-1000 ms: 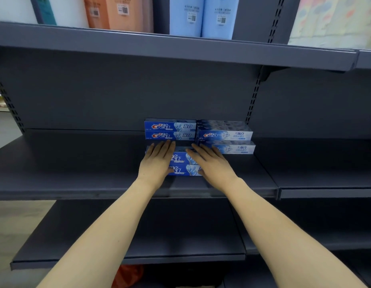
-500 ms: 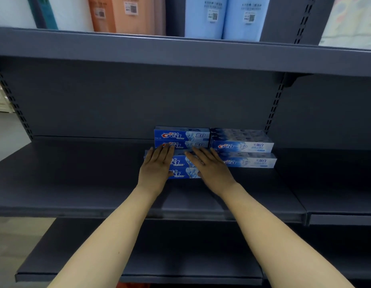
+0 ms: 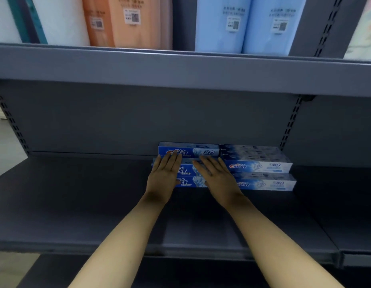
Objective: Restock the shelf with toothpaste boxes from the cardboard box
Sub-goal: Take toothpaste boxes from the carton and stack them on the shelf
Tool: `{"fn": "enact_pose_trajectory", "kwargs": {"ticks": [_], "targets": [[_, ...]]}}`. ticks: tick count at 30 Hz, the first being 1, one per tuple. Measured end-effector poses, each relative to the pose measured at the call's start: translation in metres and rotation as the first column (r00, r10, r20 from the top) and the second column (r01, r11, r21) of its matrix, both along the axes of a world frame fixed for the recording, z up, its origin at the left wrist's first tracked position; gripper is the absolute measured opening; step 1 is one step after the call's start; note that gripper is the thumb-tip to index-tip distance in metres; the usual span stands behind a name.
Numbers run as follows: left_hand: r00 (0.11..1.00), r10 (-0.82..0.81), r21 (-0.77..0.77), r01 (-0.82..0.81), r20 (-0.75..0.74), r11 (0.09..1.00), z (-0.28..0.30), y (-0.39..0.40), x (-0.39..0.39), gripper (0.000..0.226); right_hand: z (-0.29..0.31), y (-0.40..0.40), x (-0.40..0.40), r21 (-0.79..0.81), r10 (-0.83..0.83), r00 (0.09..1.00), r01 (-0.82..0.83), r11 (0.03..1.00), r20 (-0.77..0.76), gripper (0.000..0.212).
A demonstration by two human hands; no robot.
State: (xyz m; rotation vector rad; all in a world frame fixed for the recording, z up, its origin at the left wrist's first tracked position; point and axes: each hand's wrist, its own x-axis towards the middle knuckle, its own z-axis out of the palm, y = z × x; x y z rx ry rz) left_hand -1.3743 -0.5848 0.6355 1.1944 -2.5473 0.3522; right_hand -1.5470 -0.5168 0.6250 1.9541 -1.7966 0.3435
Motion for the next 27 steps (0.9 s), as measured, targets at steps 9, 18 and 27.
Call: {"fn": "enact_pose_trajectory", "kwargs": {"ticks": [9,18,27], "targets": [[0.998,0.012,0.048,-0.015,0.065,0.999,0.005,-0.025,-0.013,0.078,-0.001,-0.022,-0.002,-0.009,-0.084,0.996,0.084,0.996,0.011,0.101],[0.998,-0.010,0.049,0.006,0.066,0.999,0.007,-0.041,-0.016,0.079,0.001,-0.033,0.000,-0.020,-0.114,0.993,0.114,0.993,0.029,0.095],[0.998,-0.016,0.062,0.013,0.058,0.998,0.007,-0.052,-0.019,0.078,0.007,-0.043,0.005,0.084,-0.177,0.980,0.170,0.982,0.088,0.097]]}}
